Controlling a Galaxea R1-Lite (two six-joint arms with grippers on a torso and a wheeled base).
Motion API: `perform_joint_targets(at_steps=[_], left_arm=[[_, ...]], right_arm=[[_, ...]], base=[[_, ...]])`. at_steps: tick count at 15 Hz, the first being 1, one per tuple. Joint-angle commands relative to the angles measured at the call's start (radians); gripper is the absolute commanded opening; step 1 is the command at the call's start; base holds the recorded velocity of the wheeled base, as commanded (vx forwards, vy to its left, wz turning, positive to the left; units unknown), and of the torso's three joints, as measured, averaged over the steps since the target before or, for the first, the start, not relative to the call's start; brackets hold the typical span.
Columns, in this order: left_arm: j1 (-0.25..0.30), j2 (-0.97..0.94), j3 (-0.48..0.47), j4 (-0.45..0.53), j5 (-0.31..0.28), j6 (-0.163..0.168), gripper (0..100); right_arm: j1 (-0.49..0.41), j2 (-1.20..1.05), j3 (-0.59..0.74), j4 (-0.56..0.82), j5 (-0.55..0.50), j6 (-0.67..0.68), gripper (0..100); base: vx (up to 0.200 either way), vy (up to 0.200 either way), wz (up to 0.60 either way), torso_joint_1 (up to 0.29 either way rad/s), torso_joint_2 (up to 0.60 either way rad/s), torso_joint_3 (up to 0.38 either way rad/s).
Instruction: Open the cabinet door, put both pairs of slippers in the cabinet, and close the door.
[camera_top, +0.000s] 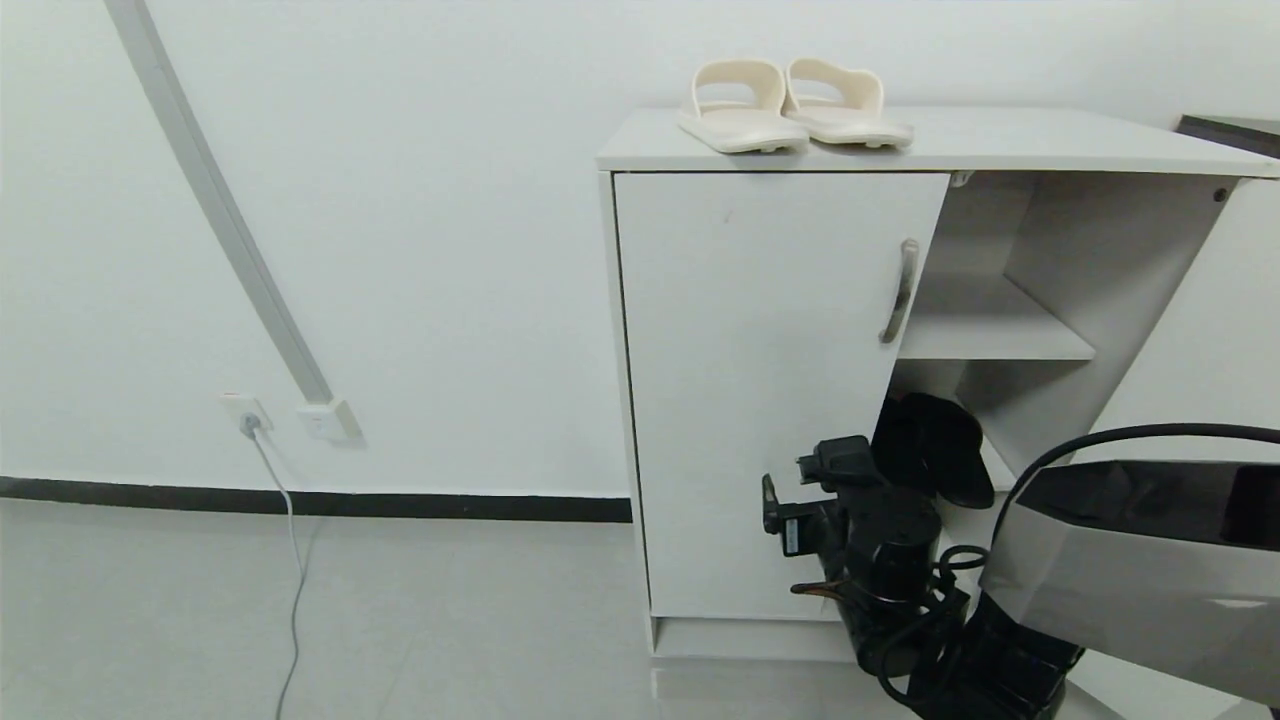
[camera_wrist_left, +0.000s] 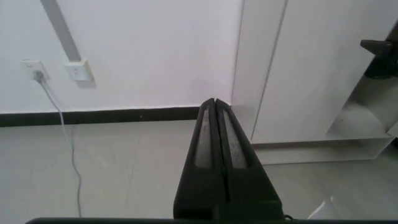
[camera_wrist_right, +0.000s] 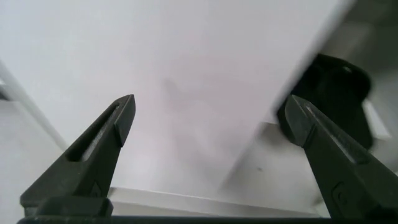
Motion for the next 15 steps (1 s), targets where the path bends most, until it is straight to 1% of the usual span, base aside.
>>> perform_joint_targets(at_steps=[1,4,6,9,13,15], left_arm=[[0.0,0.001,0.0,0.0,-0.001,0.0,0],[0.0,0.001,0.0,0.0,-0.001,0.0,0],[0.0,0.001,0.0,0.0,-0.001,0.0,0],[0.0,0.001,0.0,0.0,-0.001,0.0,0],[0.0,0.001,0.0,0.0,-0.001,0.001,0],[0.0,0.001,0.0,0.0,-0.001,0.001,0]], right_arm=[[-0.001,0.002,0.003,0.002,0.002,-0.009,100],[-0.001,-0.006,0.007,0.022,0.043,-0.009,100],[-0.001,-0.001,0.007,0.022,0.045,-0.009,100],[-0.001,-0.003,0.021,0.011,0.077,-0.004,100],[-0.001,0.002,0.021,0.006,0.071,-0.007,100],[-0.004,-0.004,0.018,0.006,0.069,-0.009,100]], base=[[0.0,0.0,0.0,0.0,0.0,0.0],[0.0,0.0,0.0,0.0,0.0,0.0],[0.0,0.0,0.0,0.0,0.0,0.0],[0.0,0.0,0.0,0.0,0.0,0.0],[0.0,0.0,0.0,0.0,0.0,0.0],[0.0,0.0,0.0,0.032,-0.26,-0.232]])
